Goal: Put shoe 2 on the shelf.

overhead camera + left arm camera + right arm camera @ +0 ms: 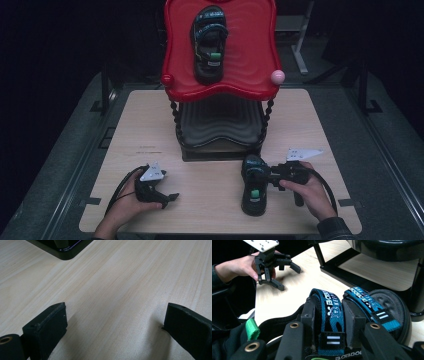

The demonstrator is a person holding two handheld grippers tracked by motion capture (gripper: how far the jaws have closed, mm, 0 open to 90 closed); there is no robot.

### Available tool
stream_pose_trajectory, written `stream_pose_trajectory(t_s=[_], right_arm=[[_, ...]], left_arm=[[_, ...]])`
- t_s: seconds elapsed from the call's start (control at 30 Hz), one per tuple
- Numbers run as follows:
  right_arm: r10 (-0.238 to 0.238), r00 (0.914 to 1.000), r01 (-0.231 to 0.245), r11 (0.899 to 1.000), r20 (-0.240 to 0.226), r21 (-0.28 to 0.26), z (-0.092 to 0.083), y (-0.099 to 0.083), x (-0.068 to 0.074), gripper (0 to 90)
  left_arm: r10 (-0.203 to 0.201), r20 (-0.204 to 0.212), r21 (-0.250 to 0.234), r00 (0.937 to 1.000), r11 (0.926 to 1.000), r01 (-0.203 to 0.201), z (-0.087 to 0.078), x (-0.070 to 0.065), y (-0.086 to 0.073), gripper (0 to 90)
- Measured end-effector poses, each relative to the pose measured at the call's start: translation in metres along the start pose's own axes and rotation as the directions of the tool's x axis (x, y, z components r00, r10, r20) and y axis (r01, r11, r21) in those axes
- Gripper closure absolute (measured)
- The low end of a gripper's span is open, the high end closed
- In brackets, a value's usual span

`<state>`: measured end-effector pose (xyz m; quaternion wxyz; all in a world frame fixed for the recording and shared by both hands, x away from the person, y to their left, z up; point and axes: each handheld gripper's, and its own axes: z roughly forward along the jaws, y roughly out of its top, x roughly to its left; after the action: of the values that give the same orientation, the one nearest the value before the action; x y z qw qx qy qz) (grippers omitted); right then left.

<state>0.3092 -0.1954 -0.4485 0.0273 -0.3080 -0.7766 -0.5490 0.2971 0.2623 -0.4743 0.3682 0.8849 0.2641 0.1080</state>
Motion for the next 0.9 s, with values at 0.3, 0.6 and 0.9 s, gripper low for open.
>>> stream_pose_trajectory(t_s=[0.3,0.6,0.9], right_arm=[[-0.005,0.9998,0.004,0.998,-0.017,-0.058,-0.011,0.006,0.006,65.4],[-0.037,0.9993,0.036,0.994,-0.01,-0.103,-0.033,0.021,0.021,65.8],[-0.061,0.998,0.058,0.991,-0.017,-0.124,-0.049,0.027,0.035,66.0]], left_arm=[[0.001,0.0,0.001,1.0,1.0,-0.001,0.0,0.0,0.0,3.8],[0.0,0.001,0.002,1.0,1.0,0.0,0.0,0.0,0.0,3.8],[-0.001,-0.001,0.002,1.0,1.0,0.001,0.0,0.0,0.0,3.8]])
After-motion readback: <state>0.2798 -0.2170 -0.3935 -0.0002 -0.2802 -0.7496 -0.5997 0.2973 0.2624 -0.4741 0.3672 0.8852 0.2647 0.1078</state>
